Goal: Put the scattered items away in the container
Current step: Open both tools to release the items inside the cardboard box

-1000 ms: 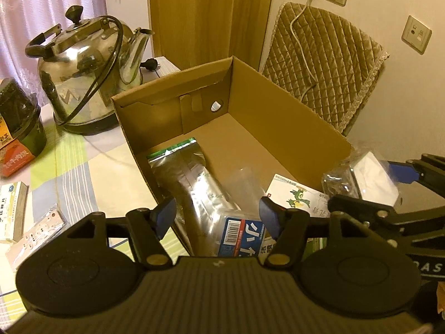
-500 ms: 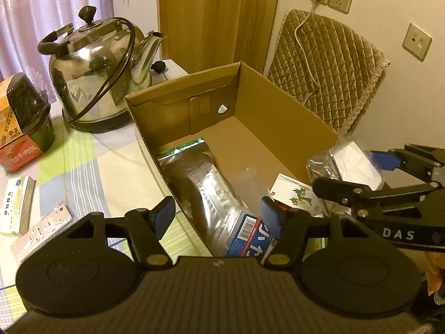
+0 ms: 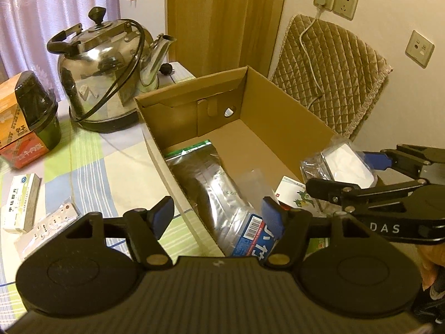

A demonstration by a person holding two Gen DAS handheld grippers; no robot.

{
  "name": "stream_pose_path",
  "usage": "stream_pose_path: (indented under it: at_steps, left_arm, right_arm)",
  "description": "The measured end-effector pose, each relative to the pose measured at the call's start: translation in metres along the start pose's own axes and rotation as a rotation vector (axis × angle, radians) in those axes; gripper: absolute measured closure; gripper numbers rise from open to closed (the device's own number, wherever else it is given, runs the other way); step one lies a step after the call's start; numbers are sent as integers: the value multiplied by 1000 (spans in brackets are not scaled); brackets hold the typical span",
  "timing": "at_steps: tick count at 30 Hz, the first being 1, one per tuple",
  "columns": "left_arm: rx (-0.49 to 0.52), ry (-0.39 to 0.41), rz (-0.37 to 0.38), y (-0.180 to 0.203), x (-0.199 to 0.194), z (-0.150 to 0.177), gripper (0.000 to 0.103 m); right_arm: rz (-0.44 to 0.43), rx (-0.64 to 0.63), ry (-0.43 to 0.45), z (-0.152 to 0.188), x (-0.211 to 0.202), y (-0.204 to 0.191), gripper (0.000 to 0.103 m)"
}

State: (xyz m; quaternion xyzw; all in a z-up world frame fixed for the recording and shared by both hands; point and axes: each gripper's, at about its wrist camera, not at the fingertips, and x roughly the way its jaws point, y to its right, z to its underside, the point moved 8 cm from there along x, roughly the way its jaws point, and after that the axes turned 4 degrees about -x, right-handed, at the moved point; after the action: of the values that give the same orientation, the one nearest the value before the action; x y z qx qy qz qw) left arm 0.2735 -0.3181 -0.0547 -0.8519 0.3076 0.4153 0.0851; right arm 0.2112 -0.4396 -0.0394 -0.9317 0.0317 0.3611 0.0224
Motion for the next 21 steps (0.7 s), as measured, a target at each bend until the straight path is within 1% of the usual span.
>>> stream_pose_path:
  at_steps: [7,8,9,10,11,13,21]
  left_arm:
    - [-12,2,-5,-7,-4,4,37]
    - [-14,2,-6,-8,-4,4,37]
    - [-18,2,-7,-9,-5,5,37]
    - [-22,3,-7,-10,-5,6,37]
    - [-27,4,-9,-12,-6,7,36]
    - [-33,5,-12,-16,-8,9,36]
    - [-72,4,-34,-36,-21,23,36]
  right_arm:
    - [13,-11,-6,1,3,-2,30]
    - [17,-22,-8,1,4,-3,13]
    - [30,-32,-3,2,3,-3,0]
    - [44,-42,20,1,0,-2,0]
    - [36,-49,40,-1,-4,-3,0]
    - [27,-53,36,-1,-6,-4,0]
    - [38,-51,34,5,-18,-6,0]
